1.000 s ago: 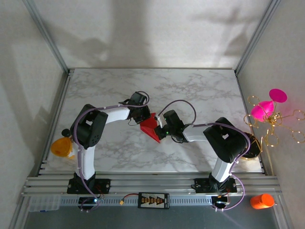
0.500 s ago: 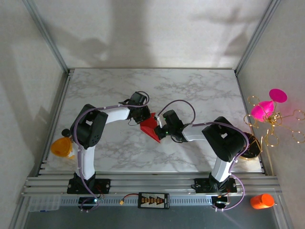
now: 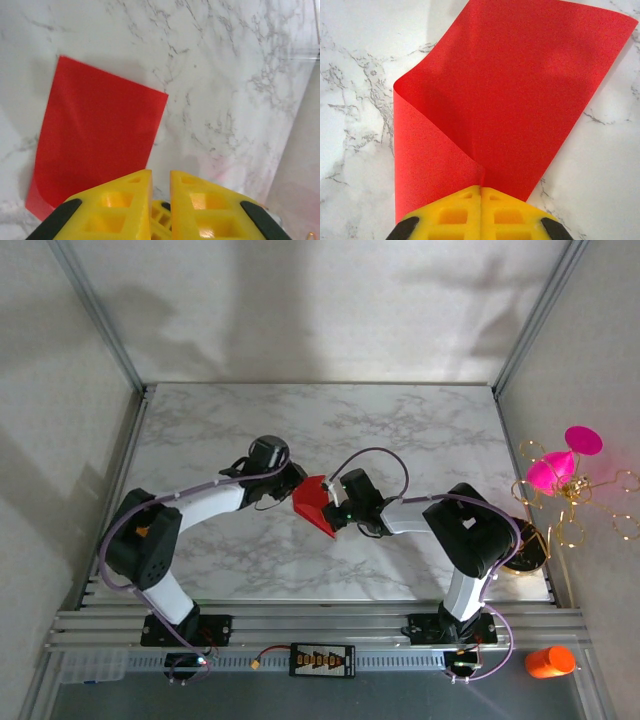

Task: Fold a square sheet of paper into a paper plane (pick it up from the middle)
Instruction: Third fold the triangle at the center of the table.

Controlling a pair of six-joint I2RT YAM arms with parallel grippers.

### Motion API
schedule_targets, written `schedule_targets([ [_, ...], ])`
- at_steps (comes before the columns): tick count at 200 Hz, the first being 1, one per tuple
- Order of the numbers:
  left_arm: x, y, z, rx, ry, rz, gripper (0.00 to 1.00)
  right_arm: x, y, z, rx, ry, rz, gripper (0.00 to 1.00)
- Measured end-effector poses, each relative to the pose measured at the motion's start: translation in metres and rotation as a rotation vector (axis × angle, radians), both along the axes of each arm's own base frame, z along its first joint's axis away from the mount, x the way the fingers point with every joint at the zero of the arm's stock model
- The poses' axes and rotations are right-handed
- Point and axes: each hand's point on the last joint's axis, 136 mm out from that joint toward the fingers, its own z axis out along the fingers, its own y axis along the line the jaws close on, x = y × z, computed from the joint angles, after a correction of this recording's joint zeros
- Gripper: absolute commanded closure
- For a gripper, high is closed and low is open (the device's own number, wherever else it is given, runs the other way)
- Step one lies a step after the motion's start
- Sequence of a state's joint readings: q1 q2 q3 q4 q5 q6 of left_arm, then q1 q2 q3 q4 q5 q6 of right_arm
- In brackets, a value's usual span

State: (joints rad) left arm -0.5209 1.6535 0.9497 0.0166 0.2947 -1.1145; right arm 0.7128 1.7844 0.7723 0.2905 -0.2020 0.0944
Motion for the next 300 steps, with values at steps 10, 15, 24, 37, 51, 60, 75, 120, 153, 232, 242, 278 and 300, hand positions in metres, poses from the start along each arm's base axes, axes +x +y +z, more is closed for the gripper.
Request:
schedule_targets([
  [10, -0.008, -0.004, -0.004, -0.017, 0.015, 0.005, 0.83, 0.000, 0.000, 0.000, 0.000, 0.000, 0.000, 1.00],
  [15, -0.013, -0.007, -0.008, -0.023, 0.028, 0.005, 0.83, 0.000, 0.000, 0.000, 0.000, 0.000, 0.000, 1.00],
  [24, -0.022, -0.012, -0.014, -0.032, 0.048, 0.002, 0.83, 0.000, 0.000, 0.000, 0.000, 0.001, 0.000, 1.00],
  [37, -0.034, -0.017, -0.023, -0.041, 0.081, -0.003, 0.82, 0.000, 0.000, 0.000, 0.000, 0.002, -0.001, 1.00],
  [51, -0.040, -0.023, -0.028, -0.052, 0.100, -0.009, 0.82, 0.000, 0.000, 0.000, 0.000, 0.002, 0.000, 1.00],
  [60, -0.041, -0.026, -0.029, -0.060, 0.105, -0.012, 0.80, 0.000, 0.000, 0.000, 0.000, 0.003, 0.000, 1.00],
  [75, -0.041, -0.029, -0.032, -0.071, 0.110, -0.012, 0.80, 0.000, 0.000, 0.000, 0.000, 0.003, 0.000, 1.00],
  [120, -0.041, -0.030, -0.049, -0.055, 0.141, -0.006, 0.83, 0.000, 0.000, 0.000, 0.000, 0.003, 0.001, 1.00],
  [153, -0.042, -0.029, -0.054, -0.049, 0.149, -0.004, 0.84, 0.000, 0.000, 0.000, 0.000, 0.005, 0.001, 1.00],
  [232, -0.054, -0.019, -0.070, -0.030, 0.191, 0.015, 0.84, 0.002, 0.001, 0.000, -0.002, 0.011, 0.001, 1.00],
  [242, -0.054, -0.019, -0.070, -0.031, 0.190, 0.014, 0.84, 0.002, 0.001, 0.000, -0.002, 0.011, 0.001, 1.00],
  [278, -0.053, -0.020, -0.070, -0.033, 0.186, 0.015, 0.85, 0.002, 0.002, 0.000, -0.001, 0.014, -0.001, 1.00],
  [300, -0.054, -0.018, -0.072, -0.030, 0.187, 0.017, 0.85, 0.004, 0.002, 0.000, 0.000, 0.019, -0.003, 1.00],
])
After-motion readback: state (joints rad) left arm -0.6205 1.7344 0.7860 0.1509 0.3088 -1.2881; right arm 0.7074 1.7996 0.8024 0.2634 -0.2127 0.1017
